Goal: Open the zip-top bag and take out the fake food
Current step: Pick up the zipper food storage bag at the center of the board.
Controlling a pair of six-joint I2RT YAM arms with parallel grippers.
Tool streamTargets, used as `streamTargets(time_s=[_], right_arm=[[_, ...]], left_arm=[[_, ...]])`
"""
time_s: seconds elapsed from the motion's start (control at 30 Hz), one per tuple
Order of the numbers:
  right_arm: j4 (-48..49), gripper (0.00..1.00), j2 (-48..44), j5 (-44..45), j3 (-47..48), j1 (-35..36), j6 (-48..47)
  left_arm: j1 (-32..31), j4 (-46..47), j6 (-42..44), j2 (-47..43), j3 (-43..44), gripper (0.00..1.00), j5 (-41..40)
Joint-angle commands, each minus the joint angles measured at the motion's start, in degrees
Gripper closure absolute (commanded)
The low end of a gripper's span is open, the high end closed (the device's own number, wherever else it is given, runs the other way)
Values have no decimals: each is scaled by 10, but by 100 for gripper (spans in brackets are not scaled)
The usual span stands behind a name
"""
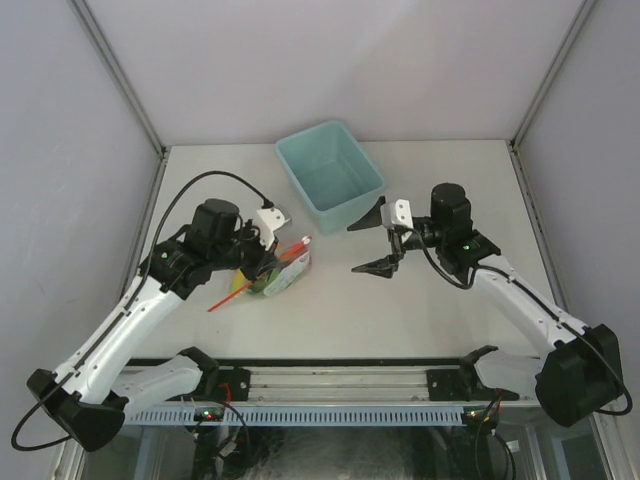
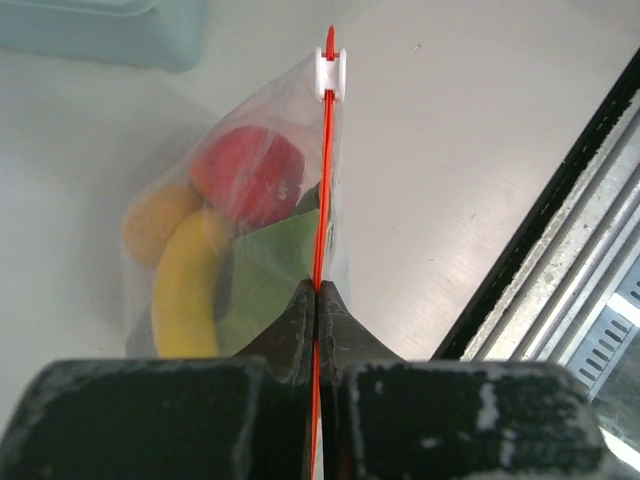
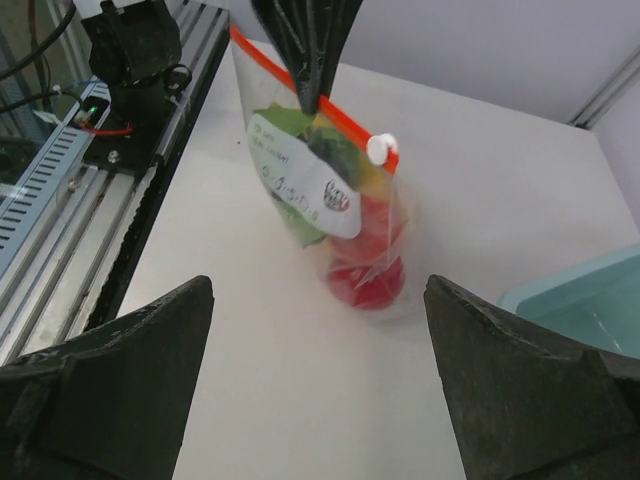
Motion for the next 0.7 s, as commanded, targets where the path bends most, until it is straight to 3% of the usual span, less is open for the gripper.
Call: streamTargets(time_s=[0.0, 0.2, 0.67], right_arm=[[156, 14, 27, 26, 17, 21, 108], [297, 15, 74, 69, 1, 42, 219], [310, 24, 134, 66, 1, 92, 228]], left_arm=[[-19, 26, 4, -11, 46, 100, 20], [-42, 55, -16, -12, 45, 100, 23], [-60, 101, -42, -16, 45, 100, 35]])
